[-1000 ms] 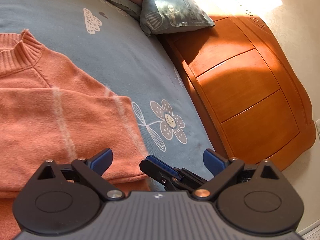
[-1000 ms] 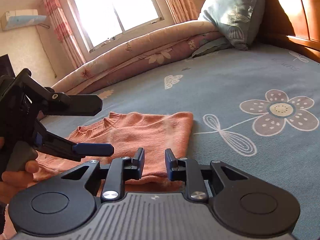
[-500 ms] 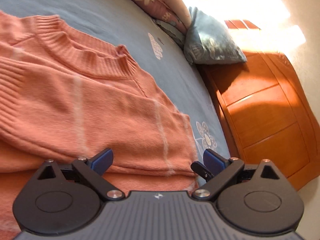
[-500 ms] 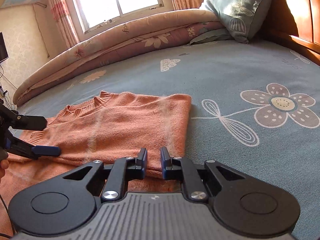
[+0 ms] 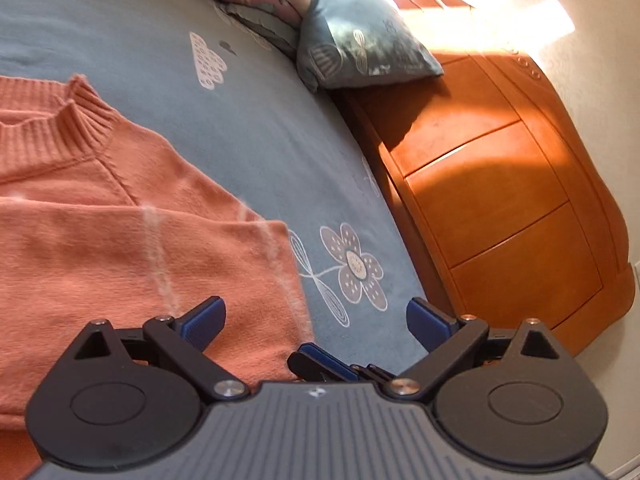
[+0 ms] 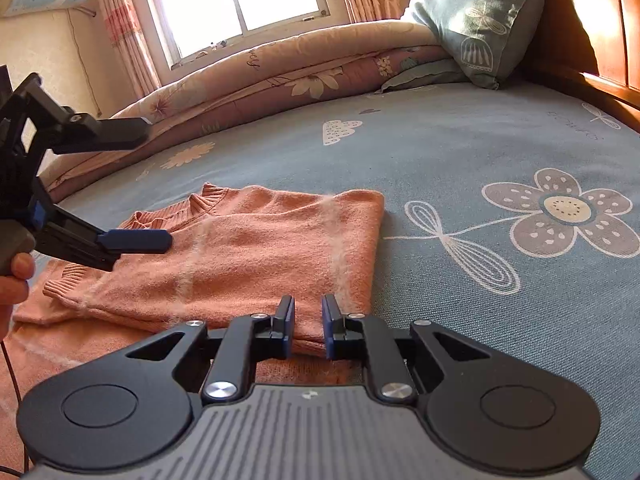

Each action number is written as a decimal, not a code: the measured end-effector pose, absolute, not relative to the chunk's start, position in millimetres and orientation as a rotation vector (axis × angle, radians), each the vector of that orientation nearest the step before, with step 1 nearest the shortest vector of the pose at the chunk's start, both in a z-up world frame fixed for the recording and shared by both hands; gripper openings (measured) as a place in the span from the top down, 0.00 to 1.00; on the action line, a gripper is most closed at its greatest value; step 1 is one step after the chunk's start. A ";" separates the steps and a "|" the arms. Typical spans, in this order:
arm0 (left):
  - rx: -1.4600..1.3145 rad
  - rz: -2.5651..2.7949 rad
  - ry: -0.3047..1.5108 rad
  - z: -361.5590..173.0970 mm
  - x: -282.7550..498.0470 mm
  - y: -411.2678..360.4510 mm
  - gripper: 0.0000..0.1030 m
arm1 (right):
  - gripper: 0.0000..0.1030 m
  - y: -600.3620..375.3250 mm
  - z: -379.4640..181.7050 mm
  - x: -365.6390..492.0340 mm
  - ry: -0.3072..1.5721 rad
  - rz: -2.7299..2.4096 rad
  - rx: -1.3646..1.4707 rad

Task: Fold clothes

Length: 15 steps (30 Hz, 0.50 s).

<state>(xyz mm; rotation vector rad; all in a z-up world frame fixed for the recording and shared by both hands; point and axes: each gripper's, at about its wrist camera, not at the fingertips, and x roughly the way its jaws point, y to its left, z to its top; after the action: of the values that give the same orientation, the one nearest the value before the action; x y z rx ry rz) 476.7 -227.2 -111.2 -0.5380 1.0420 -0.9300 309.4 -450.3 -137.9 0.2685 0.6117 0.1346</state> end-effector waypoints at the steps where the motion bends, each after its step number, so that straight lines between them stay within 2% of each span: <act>1: -0.517 -0.928 1.065 -114.8 478.3 -232.4 0.06 | 0.84 -450.6 -137.7 309.7 0.612 0.136 0.269; 10: -0.411 -0.672 0.983 -116.0 493.3 -186.7 0.07 | 0.84 -451.9 -137.5 310.5 0.613 0.140 0.279; 15: -0.495 -0.753 0.962 -107.4 492.0 -195.6 0.07 | 0.84 -451.8 -137.4 310.4 0.612 0.140 0.285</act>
<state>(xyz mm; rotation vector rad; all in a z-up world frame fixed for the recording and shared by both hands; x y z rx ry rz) 492.0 -195.6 -107.4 -0.4947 0.9623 -0.7529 310.4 -451.8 -137.4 0.2853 0.6123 0.1400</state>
